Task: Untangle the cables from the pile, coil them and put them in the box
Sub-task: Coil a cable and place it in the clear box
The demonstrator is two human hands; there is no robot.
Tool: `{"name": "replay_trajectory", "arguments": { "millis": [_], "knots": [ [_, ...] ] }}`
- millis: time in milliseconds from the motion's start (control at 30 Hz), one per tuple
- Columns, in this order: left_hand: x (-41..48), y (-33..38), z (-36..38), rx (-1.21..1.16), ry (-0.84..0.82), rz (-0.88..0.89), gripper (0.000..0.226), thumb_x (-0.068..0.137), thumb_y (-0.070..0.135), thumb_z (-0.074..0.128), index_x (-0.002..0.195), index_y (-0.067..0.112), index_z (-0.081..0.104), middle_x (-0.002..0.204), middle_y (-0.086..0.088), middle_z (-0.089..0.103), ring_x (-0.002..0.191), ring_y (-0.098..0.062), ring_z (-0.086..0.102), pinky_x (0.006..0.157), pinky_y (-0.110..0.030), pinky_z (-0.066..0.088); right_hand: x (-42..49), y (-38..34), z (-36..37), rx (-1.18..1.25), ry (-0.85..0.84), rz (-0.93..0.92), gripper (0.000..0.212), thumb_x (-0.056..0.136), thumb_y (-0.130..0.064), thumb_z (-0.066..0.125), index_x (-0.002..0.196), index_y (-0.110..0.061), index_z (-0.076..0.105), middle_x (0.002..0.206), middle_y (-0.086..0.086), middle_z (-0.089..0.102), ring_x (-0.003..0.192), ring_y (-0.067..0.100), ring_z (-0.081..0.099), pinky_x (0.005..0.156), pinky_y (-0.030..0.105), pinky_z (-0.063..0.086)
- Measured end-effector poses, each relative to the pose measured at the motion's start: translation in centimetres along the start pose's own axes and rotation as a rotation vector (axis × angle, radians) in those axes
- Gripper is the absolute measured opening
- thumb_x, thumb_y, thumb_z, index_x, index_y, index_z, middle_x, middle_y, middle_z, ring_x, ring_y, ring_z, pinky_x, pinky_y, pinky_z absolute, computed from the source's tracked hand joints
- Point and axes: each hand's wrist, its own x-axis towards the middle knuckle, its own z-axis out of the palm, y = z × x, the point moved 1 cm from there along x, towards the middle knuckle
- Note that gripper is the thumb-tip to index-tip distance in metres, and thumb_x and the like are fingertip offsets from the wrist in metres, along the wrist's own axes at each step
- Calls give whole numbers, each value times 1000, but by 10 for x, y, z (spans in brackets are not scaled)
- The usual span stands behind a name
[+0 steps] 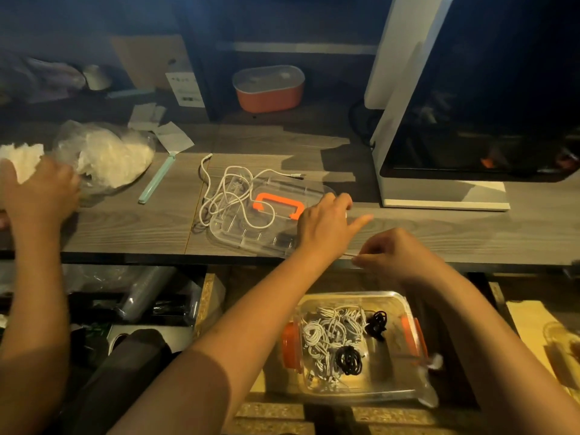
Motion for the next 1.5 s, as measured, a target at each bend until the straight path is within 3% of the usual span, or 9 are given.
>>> {"name": "replay_trajectory", "arguments": {
  "millis": [233, 367, 533, 700, 867, 933, 1067, 1200, 1500],
  "knots": [
    [-21, -3, 4, 26, -330, 101, 71, 83, 68, 47, 133, 18, 46, 128, -7, 49, 115, -25, 48, 87, -36, 39, -3, 18, -22, -10, 18, 58, 17, 93, -29, 56, 82, -18, 63, 76, 3, 62, 71, 15, 56, 63, 28, 43],
    [-29, -15, 9, 189, -368, 157, 30, 89, 30, 55, 114, 15, 60, 111, -8, 62, 101, -28, 58, 75, -34, 44, -4, 24, -29, -70, 21, 49, 9, 93, -24, 56, 87, -21, 61, 78, -5, 59, 71, 7, 53, 58, 18, 37],
    [-32, -23, 11, -436, -585, -97, 24, 97, 16, 46, 116, 13, 61, 104, -11, 61, 90, -21, 56, 86, -41, 49, -1, 33, -27, 21, 185, 63, 16, 93, -28, 55, 79, -21, 59, 67, 0, 56, 59, 12, 48, 51, 21, 32],
    [-36, 8, -3, -1183, -369, -187, 34, 100, 10, 38, 130, 1, 50, 126, -12, 58, 115, -13, 51, 95, -16, 39, -3, 24, 9, 315, 218, 92, 37, 98, -37, 40, 76, -12, 55, 61, 2, 49, 55, 15, 44, 52, 27, 36],
    [-25, 17, -1, -1308, -70, -244, 21, 101, 12, 35, 110, 19, 53, 76, 4, 55, 61, -4, 55, 62, -24, 47, -6, -6, 36, 219, -7, -7, 29, 102, -21, 36, 76, -18, 49, 59, 0, 53, 46, 16, 53, 46, 31, 45],
    [-24, 15, 3, -1232, 49, -289, 19, 100, 13, 39, 96, 24, 55, 70, 5, 47, 51, -4, 42, 50, -25, 36, -5, -11, 39, 169, -54, -8, 27, 99, -12, 38, 75, -17, 49, 57, 3, 54, 45, 16, 53, 45, 30, 46],
    [-27, 12, 2, -686, 202, -67, 17, 98, 15, 44, 104, 12, 60, 95, 1, 58, 80, -6, 50, 67, -13, 35, -6, -11, 45, 177, -101, 5, 22, 92, -1, 44, 78, -6, 59, 64, 11, 60, 50, 15, 54, 49, 28, 45],
    [-19, -15, -9, -147, 200, -21, 25, 99, 25, 44, 116, 18, 60, 109, -9, 57, 95, -26, 55, 73, -30, 36, -13, -5, 37, 250, -126, -39, 21, 97, -17, 50, 91, -5, 65, 64, 4, 55, 50, 8, 50, 50, 24, 42],
    [-28, -24, -5, 50, -119, 134, 61, 91, 59, 38, 138, 20, 38, 124, -9, 42, 115, -25, 42, 92, -37, 37, -12, 2, 7, -24, 10, -132, 25, 94, -22, 55, 76, -40, 58, 76, -4, 67, 68, 13, 64, 67, 34, 54]
  ]
}}
